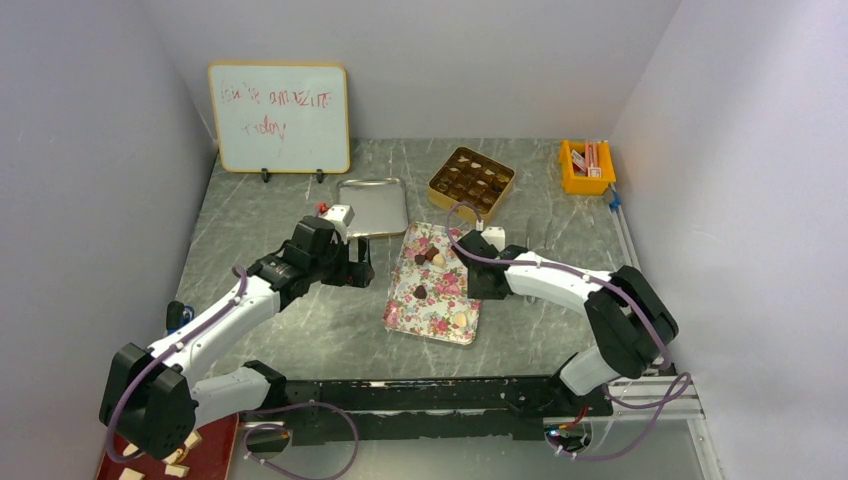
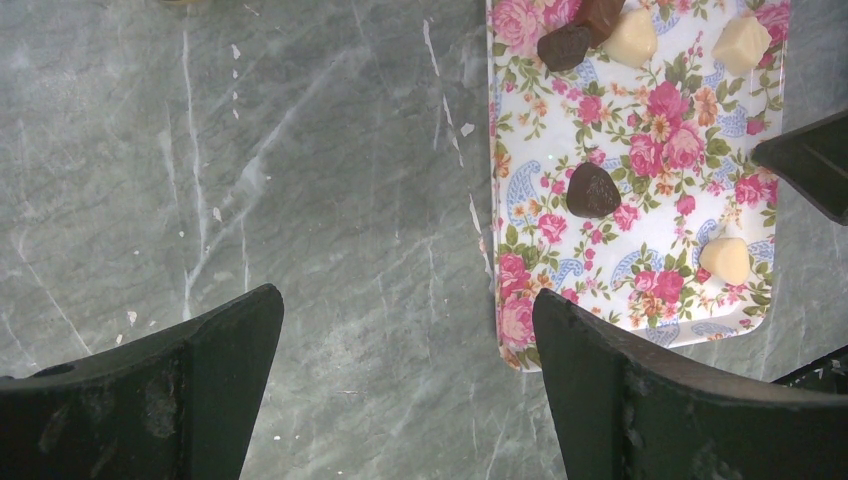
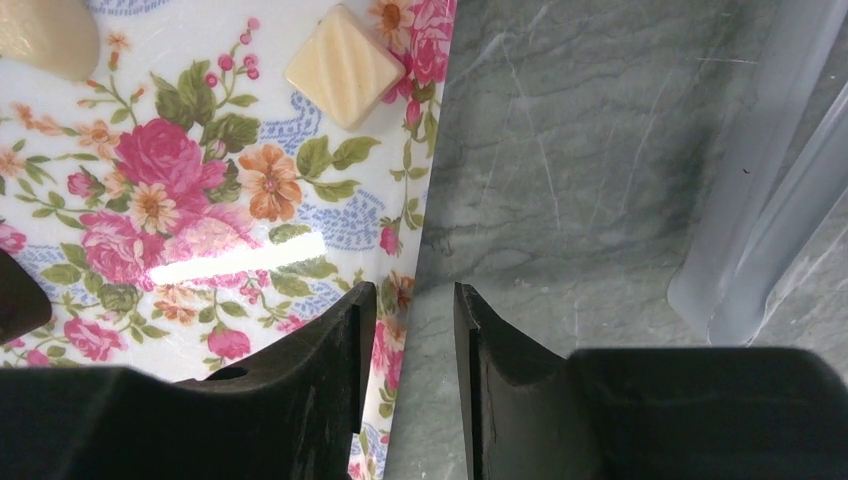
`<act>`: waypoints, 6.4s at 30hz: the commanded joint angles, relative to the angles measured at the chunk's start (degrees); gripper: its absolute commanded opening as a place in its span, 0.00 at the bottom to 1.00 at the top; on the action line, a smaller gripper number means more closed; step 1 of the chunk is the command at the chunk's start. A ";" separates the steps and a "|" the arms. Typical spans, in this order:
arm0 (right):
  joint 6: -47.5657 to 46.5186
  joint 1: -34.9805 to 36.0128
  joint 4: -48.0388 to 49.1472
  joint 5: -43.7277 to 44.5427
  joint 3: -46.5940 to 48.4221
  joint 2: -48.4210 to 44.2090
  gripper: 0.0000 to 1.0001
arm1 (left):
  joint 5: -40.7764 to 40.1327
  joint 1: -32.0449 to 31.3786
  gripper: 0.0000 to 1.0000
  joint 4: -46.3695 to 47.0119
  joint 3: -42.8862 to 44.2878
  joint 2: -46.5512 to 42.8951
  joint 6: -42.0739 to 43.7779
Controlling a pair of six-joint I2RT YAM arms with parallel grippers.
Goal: Pack the chocolate
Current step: Move the plate to the center of the board, then move the packing box to the center of the board.
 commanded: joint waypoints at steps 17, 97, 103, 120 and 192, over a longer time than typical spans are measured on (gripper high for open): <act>1.31 0.37 4.31 -2.09 -4.13 -0.48 0.20 | -0.02 -0.14 1.00 1.23 -1.32 -1.85 -0.57; -1.22 -10.44 -6.53 6.02 34.34 14.58 0.35 | -0.39 -0.20 1.00 1.84 4.58 3.64 -1.44; -1.56 -14.38 -7.82 6.40 45.00 24.71 0.34 | -1.31 -0.15 1.00 1.37 4.70 4.17 -0.80; -2.84 -21.68 -6.58 3.64 48.07 29.55 0.33 | -1.69 -0.10 1.00 2.26 4.59 5.77 -1.52; -24.65 -22.34 -3.55 -5.63 36.26 24.61 0.12 | 0.45 -0.23 1.00 7.75 3.00 7.89 -5.48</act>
